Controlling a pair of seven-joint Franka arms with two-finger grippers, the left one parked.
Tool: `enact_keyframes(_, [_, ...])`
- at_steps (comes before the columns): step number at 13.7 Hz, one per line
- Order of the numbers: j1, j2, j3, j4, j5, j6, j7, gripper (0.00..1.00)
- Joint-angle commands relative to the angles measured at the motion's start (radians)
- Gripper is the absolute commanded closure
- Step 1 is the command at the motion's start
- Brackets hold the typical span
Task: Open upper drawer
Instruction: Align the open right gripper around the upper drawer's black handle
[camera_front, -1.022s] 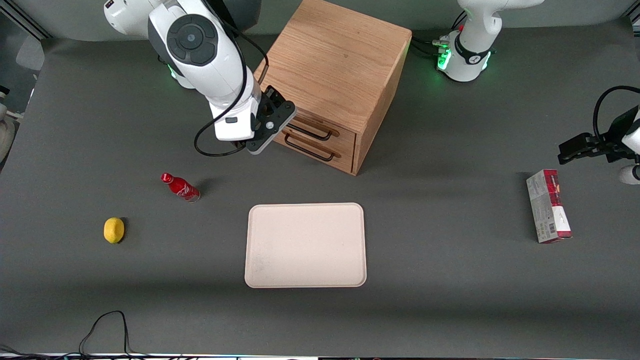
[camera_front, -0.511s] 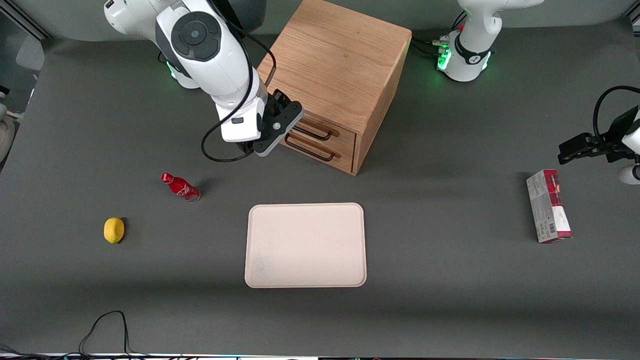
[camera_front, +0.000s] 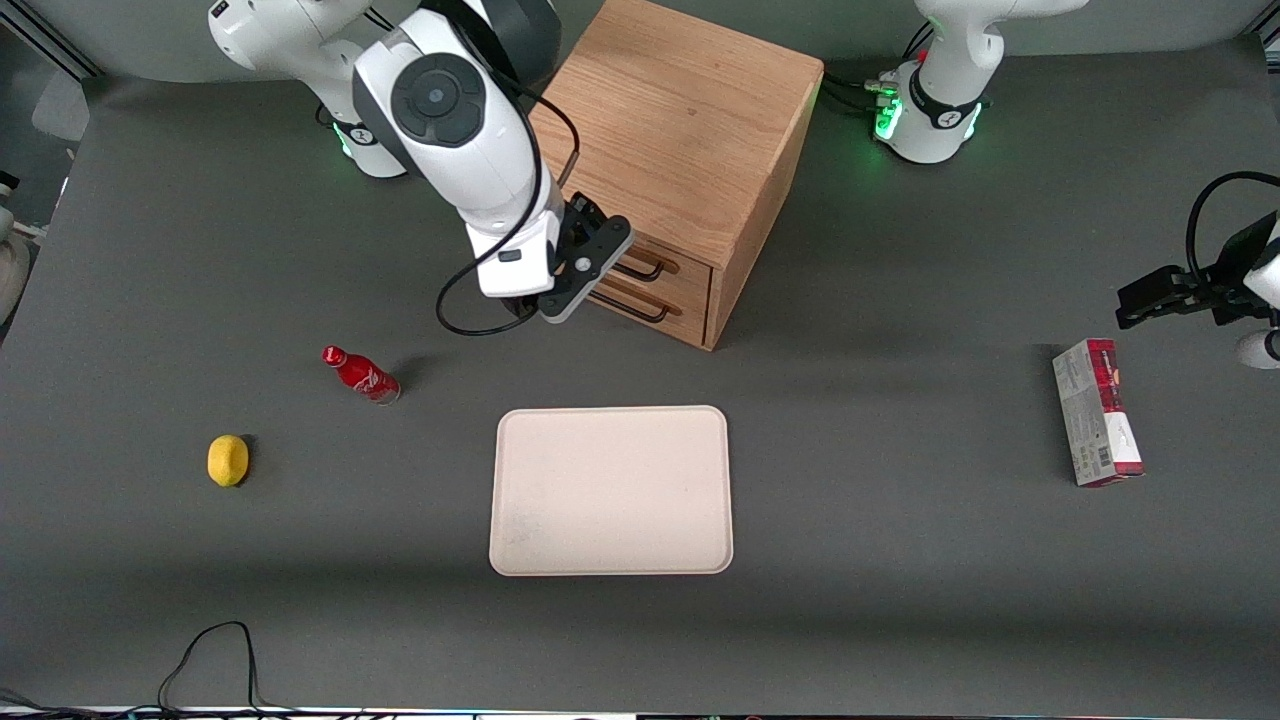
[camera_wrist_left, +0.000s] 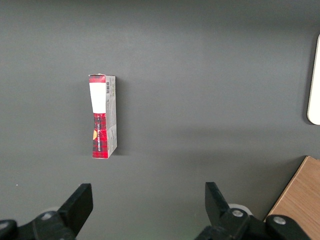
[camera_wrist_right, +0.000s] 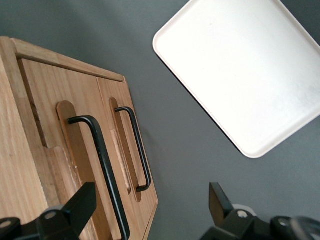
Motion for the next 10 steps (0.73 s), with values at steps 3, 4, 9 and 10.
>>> enact_keyframes(3, [-0.005, 0.030, -0.010, 0.021, 0.062, 0.006, -0.105, 0.00])
enact_keyframes(4, [-0.005, 0.035, -0.010, 0.021, 0.070, 0.004, -0.105, 0.00])
enact_keyframes(9, [-0.005, 0.050, -0.010, 0.018, 0.072, -0.007, -0.103, 0.00])
enact_keyframes(10, [-0.004, 0.050, -0.010, 0.017, 0.072, -0.010, -0.103, 0.00])
